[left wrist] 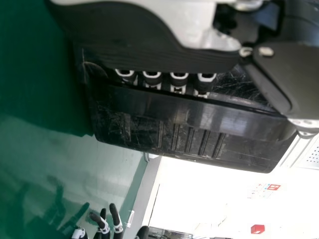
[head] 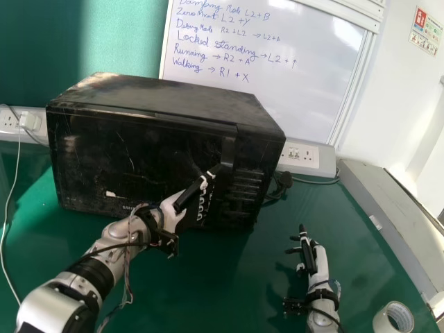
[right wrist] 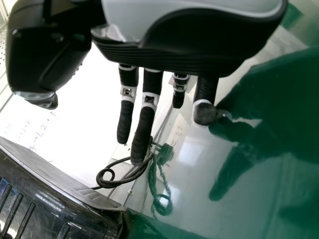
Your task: Open the door of oven
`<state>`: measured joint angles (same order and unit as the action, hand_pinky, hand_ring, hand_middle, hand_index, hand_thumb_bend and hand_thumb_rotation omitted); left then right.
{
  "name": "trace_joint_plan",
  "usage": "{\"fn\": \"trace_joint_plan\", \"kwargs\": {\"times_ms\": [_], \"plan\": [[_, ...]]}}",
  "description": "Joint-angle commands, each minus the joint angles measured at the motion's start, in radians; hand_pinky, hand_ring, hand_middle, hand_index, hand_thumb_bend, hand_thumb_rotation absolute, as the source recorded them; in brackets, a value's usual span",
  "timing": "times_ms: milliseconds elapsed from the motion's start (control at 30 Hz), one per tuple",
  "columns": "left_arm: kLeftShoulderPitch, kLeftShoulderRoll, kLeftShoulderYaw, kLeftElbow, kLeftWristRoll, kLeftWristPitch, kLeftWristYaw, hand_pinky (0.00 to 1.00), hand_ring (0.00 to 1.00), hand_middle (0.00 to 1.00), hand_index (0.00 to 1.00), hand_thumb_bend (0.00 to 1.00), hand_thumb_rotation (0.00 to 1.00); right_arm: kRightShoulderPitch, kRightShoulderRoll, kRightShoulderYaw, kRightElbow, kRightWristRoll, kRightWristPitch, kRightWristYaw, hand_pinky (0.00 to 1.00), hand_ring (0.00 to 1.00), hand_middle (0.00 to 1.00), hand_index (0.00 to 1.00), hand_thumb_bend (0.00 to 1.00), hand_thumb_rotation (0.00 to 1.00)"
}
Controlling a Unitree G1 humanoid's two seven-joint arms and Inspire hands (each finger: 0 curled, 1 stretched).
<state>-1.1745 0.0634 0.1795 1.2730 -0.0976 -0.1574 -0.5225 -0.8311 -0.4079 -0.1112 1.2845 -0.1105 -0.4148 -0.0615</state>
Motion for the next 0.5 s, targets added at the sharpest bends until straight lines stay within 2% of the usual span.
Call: {"fn": "trace_joint_plan", "kwargs": {"times_ms": [0, 167, 267, 467], "plan": [[-0.037, -0.044, -0.005, 0.012, -0.002, 0.009, -0.047, 0.78, 0.9, 0.96, 1.0, 1.0, 0.96, 0.022, 0.027, 0.006, 0.029, -0.005, 0.031, 0.023, 0.19, 0.23, 0.38, 0.63, 0.79, 0.76], [-0.04, -0.05, 0.005, 0.014, -0.012, 0.019, -0.064, 0.69, 0.81, 0.92, 1.0, 1.0, 0.93, 0.021, 0.028, 0.003, 0.028, -0.003, 0.034, 0.025, 0.19, 0.23, 0.38, 0.63, 0.79, 0.76], [-0.041, -0.05, 0.003, 0.013, -0.008, 0.021, -0.084, 0.67, 0.79, 0.91, 0.98, 1.0, 0.94, 0.022, 0.027, 0.006, 0.027, -0.006, 0.032, 0.021, 0.19, 0.23, 0.38, 0.63, 0.79, 0.77], [-0.042, -0.047, -0.005, 0.014, 0.0, 0.028, -0.132, 0.57, 0.71, 0.86, 0.89, 1.0, 0.94, 0.022, 0.028, 0.005, 0.027, -0.006, 0.029, 0.02, 0.19, 0.23, 0.37, 0.62, 0.77, 0.76]]}}
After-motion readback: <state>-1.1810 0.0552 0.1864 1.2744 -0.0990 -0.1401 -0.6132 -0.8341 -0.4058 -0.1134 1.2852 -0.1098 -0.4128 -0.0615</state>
